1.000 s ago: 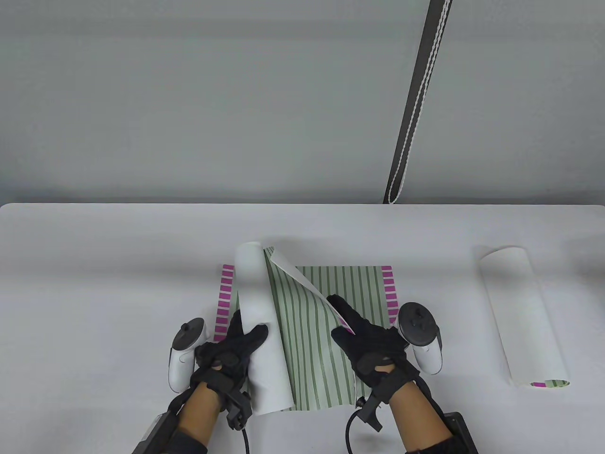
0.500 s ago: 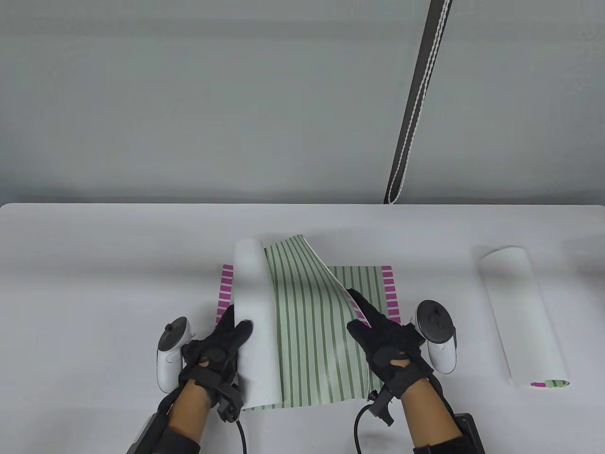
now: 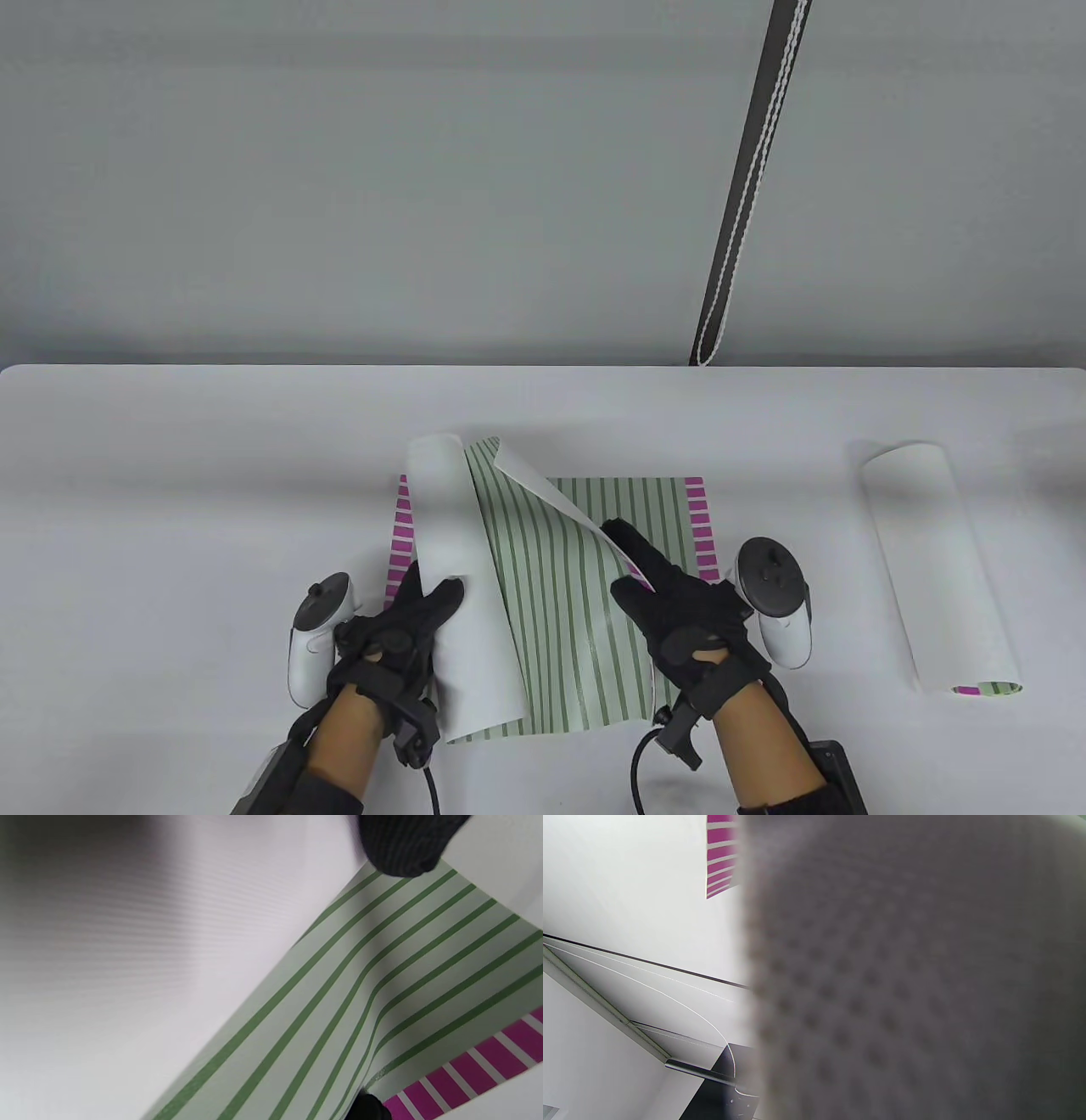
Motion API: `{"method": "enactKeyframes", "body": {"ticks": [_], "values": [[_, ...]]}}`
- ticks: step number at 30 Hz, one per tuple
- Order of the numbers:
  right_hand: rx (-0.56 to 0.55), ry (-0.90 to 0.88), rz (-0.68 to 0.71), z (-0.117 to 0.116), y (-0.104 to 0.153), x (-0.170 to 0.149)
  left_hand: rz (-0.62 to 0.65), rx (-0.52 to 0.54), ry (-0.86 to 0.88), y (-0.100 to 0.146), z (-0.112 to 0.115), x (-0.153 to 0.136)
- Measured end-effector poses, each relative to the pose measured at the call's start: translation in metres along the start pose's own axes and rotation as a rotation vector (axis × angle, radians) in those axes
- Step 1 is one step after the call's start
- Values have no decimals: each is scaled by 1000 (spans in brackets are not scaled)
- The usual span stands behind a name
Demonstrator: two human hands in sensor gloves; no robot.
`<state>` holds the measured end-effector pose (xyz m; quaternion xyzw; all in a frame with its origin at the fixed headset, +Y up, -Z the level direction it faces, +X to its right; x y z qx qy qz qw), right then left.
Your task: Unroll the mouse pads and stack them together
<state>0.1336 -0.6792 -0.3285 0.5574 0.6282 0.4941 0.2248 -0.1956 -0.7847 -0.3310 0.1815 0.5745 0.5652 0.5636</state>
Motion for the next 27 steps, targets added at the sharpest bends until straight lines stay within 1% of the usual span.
{"method": "enactKeyframes", "body": {"ticks": [5,9,13,16,19,20,22,23,27], "values": [[-35,-30,0,13,4,-2,41,58,24,4,-11,5],[-32,-40,7,13,4,-1,46,17,50,4,-12,6],[-19,-22,17,10,3,3,21,-58,60,3,-6,2],[-16,-19,21,9,2,5,16,-56,32,2,-5,2],[-23,-17,19,13,3,4,25,7,14,4,-8,4],[-26,-20,19,14,3,3,30,45,4,6,-11,6],[-34,-25,18,17,4,2,46,159,-15,10,-18,8],[-40,-29,17,19,5,2,51,164,-9,10,-21,9],[-44,-38,17,21,6,1,52,68,55,8,-22,8]]}}
Point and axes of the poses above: the tracker on the back of each hand, its own x axis roughly to the thumb side, its own y axis roughly from the fingertips to the wrist, z = x × y, the point moved 2 cm from there along -y, roughly from the wrist to the fingertips, and after that the axes turned 13 degrees about y, right-handed, at the moved point
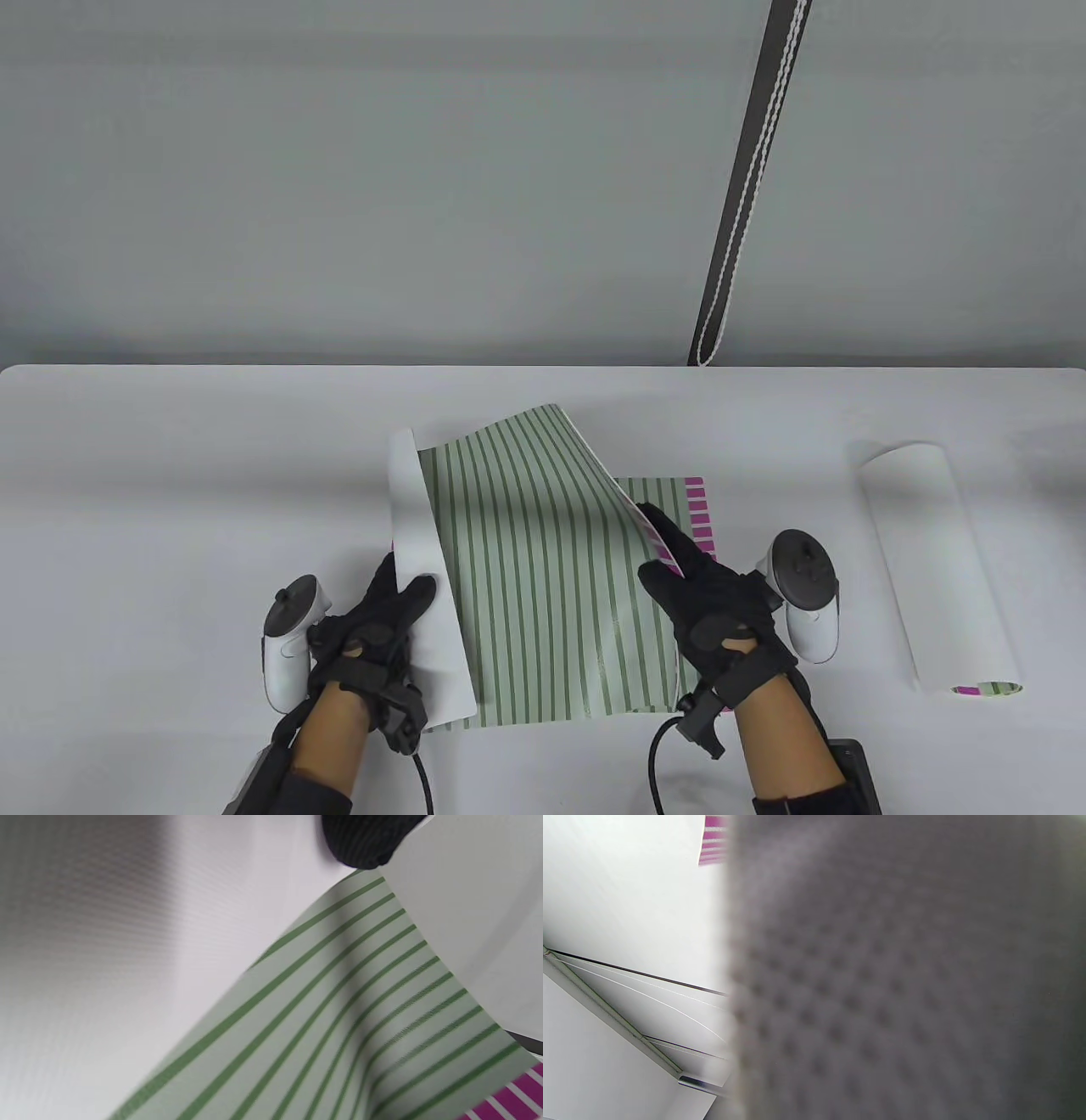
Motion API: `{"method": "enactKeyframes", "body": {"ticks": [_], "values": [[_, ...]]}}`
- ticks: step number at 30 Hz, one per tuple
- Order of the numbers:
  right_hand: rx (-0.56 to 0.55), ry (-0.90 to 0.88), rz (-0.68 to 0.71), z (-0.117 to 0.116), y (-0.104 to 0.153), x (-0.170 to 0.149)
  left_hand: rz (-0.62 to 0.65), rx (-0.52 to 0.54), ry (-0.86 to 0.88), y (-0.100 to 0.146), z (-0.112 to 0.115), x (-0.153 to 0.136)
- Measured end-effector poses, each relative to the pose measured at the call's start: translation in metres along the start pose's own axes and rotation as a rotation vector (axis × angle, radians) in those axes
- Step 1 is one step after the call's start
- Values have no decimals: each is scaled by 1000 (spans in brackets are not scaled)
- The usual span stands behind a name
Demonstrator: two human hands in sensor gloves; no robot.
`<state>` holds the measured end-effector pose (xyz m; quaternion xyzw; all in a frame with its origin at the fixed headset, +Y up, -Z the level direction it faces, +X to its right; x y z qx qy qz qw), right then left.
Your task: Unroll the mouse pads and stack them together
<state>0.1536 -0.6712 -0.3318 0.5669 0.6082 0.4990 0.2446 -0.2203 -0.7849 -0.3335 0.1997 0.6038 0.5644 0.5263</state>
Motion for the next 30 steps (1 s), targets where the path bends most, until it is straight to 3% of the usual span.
{"method": "enactKeyframes", "body": {"ticks": [9,19,23,27,30], "values": [[-17,-18,1,11,3,-1,-28,-176,78,-3,11,-5],[-32,-25,-6,24,5,-2,-69,-165,36,-1,-5,0],[-57,32,-56,38,7,-6,-177,-127,-148,4,-14,14],[-96,146,-179,56,9,-16,-226,-78,-487,5,-19,39],[-114,307,-307,65,9,-23,-136,117,-655,2,-14,62]]}}
Point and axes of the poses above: the tracker on the back of each hand, its own x axis roughly to the thumb side, its own y axis roughly from the fingertips to the wrist, z = x × y, the point moved 2 cm from there along -y, roughly from the wrist to the fingertips, and after that the axes turned 13 degrees about y, right-handed, at the moved point
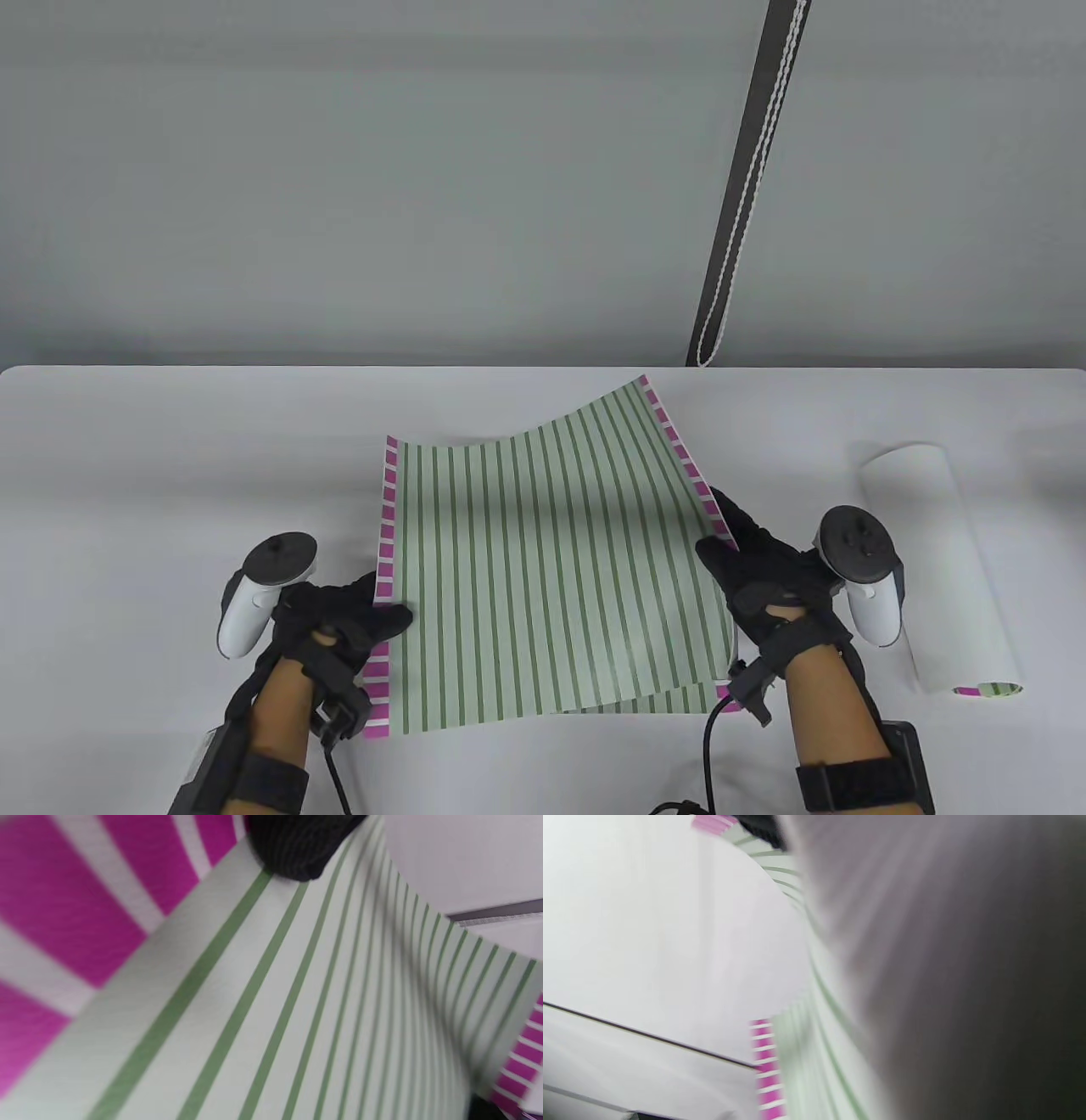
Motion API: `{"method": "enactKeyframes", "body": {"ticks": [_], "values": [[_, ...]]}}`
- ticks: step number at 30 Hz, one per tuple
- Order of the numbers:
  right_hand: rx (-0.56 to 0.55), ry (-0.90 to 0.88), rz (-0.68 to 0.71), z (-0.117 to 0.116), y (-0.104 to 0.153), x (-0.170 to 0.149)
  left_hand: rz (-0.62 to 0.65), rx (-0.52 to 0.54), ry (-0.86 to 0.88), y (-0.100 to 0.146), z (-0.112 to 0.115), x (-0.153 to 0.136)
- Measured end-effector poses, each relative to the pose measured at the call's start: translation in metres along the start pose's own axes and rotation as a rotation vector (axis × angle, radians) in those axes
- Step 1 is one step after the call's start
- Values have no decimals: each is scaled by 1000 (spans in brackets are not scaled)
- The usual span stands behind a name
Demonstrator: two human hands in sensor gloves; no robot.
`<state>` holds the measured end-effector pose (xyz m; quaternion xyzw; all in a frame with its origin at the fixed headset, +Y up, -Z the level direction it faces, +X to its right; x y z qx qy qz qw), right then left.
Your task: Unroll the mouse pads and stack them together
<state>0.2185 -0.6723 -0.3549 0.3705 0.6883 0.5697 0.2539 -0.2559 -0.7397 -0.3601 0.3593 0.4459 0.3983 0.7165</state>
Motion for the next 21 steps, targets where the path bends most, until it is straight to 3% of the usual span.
{"method": "enactKeyframes", "body": {"ticks": [5,14,21], "values": [[-90,429,-128,-11,-6,-14,15,158,-263,-11,5,11],[-95,537,-252,-50,-18,-55,-52,308,-615,-33,28,-6],[-42,621,-308,-59,-23,-63,-78,337,-706,-37,36,-9]]}}
Point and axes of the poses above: the tracker on the back of each hand, its own x axis roughly to the thumb side, its own y axis roughly from the fingertips to the wrist, z = x × y, the point moved 2 cm from there along -y, roughly from the wrist to the fingertips, and after that the axes turned 13 degrees about y, right-handed, at the moved point
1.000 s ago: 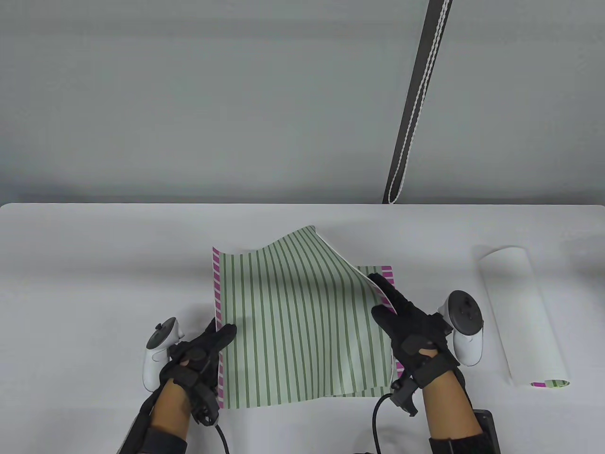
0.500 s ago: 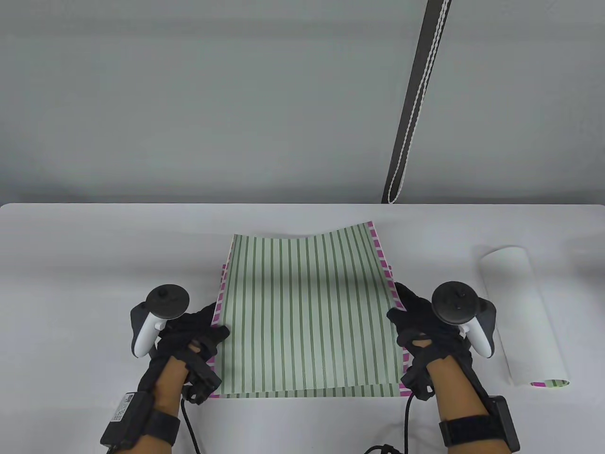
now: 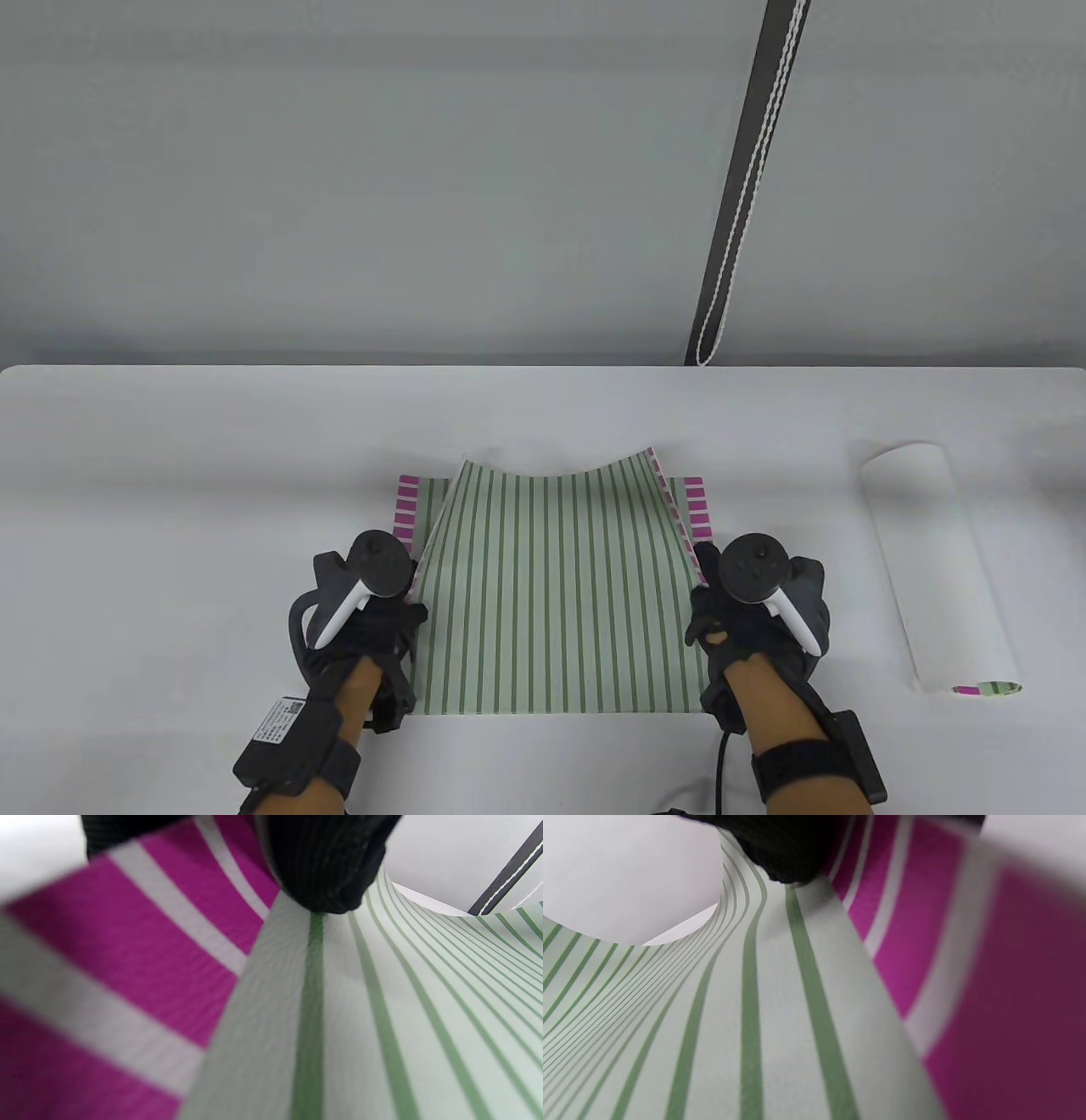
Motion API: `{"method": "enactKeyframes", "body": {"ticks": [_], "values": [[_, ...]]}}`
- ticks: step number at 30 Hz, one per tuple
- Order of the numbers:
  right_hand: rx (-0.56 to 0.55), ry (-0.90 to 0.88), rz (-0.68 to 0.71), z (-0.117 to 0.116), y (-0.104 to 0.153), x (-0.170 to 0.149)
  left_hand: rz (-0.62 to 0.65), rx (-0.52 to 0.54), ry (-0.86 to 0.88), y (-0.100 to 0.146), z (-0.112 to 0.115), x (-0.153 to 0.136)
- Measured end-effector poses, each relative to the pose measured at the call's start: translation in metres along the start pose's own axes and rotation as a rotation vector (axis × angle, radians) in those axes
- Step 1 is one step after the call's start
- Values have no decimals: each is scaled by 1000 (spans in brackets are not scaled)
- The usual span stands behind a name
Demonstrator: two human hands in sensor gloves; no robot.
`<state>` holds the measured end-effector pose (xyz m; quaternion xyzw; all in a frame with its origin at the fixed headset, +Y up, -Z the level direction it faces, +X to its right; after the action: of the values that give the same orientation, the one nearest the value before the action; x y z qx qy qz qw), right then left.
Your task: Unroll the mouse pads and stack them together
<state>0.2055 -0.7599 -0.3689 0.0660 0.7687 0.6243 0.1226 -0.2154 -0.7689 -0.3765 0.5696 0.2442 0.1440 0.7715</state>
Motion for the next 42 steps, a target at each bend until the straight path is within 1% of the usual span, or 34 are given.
{"method": "enactKeyframes", "body": {"ticks": [14,21,24,25,26,27,28,29,30,32,33,34,35,37,38,39,40,41,42], "values": [[19,53,-1,-5,0,3,-1,-1,-27,2,2,-1],[33,38,-6,-6,-1,0,-12,10,-44,3,3,0],[40,15,-9,-6,1,-3,-38,24,-46,5,1,-2],[20,37,-25,-2,4,-3,-70,47,-47,9,-4,-3],[6,55,-30,0,6,-3,-66,60,-38,11,-7,-3],[-29,107,-12,8,10,-2,-33,94,-21,16,-13,0],[-42,144,10,16,15,3,5,130,-2,23,-19,5],[-62,175,31,21,19,8,25,141,-3,27,-23,9],[-87,217,66,26,23,15,58,97,-16,29,-23,15],[-73,252,189,26,28,33,94,-17,-84,31,-18,23],[-49,261,232,21,29,41,96,-49,-130,31,-12,25],[20,262,281,11,29,49,97,-103,-183,28,-4,25],[83,258,317,1,28,55,71,-160,-218,25,4,22],[188,293,312,-17,26,59,28,-256,-263,19,17,14],[220,319,319,-22,25,58,9,-272,-278,18,20,12],[260,357,310,-27,23,55,-7,-313,-290,15,25,7],[294,382,288,-28,23,50,-26,-340,-275,14,25,2],[301,339,305,-26,24,46,-23,-343,-231,13,24,-1],[294,325,281,-25,24,42,-13,-332,-207,12,24,-3]]}}
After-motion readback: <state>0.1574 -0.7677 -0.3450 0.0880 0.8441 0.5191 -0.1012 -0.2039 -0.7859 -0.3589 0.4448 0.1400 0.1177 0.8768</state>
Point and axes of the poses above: the tracker on the back of each hand, its own x axis roughly to the thumb side, its own y axis roughly from the fingertips to the wrist, z = x × y, the point moved 2 cm from there along -y, roughly from the wrist to the fingertips, and after that the axes turned 13 degrees about y, right-handed, at the moved point
